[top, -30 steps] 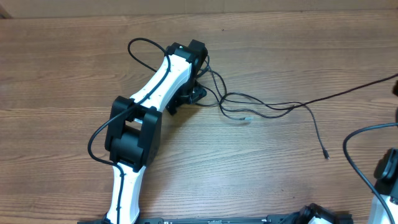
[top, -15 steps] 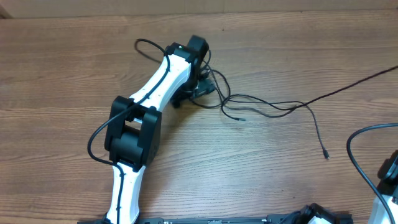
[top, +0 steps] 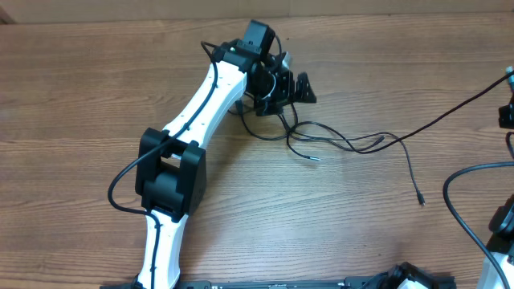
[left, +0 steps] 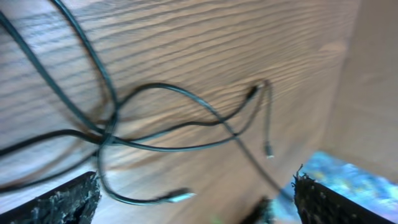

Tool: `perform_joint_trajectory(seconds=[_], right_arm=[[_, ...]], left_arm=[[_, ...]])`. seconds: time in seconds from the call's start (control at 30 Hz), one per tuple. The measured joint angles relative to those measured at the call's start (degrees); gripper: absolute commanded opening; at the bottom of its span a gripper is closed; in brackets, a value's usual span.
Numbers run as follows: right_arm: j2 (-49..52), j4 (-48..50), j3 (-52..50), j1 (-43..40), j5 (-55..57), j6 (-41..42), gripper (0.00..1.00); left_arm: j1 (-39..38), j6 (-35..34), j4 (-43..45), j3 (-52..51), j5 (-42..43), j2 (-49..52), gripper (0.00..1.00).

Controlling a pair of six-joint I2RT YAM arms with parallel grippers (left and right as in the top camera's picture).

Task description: Untangle cables

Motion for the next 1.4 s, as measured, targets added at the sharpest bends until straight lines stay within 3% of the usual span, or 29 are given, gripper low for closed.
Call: perform_joint_trajectory(seconds=[0.17, 0.3, 0.43, 0.6, 0.77, 0.93, 1.1, 1.17, 1.3, 1.4], right_arm=[[0.00, -0.48, 0.00, 0.35, -1.03, 0.09, 0.04], [-0.02, -0.52, 0.00, 1.73, -1.46, 0.11, 0.04], [-0.02, -0.68, 0.00, 2.23, -1.57, 0.11, 0.04], [-0.07, -1.16, 0.00, 2.60, -1.66, 0.02, 0.04], [-0.33, -1.49, 0.00, 4.85, -1.33, -0.28, 0.04], [-0.39, -1.66, 0.00, 5.35, -1.22, -0.33, 0.04], [-0.39, -2.75, 0.00, 5.35, -1.18, -0.35, 0.04], [-0.39, -3.19, 0.00, 5.35, -1.18, -0.35, 0.04], [-0.39, -3.50, 0.00, 5.35, -1.20, -0.33, 0.04], [-0.39, -3.67, 0.00, 5.35, -1.18, -0.33, 0.04]], left_arm=[[-2.97, -13.46, 0.17, 0.13, 2.82, -0.02, 0.88], [-7.82, -19.56, 3.89, 0.11, 4.11, -0.02, 0.87], [-12.85, -23.41, 8.55, 0.13, 4.15, -0.02, 0.81], [-17.29, -26.29, 8.57, 0.13, 2.27, -0.02, 0.82], [-17.79, -27.93, 7.32, 0.15, 1.55, 0.00, 0.75], [-17.51, -31.39, 1.84, 0.15, 1.01, 0.81, 0.86], [-17.38, -36.41, 1.60, 0.15, 1.55, 3.61, 0.84], [-17.46, -37.73, 1.86, 0.15, 1.95, 4.61, 0.79], [-17.88, -39.65, 4.13, 0.15, 2.54, 6.54, 0.59], [-18.25, -40.37, 6.38, 0.15, 2.73, 7.91, 0.38]])
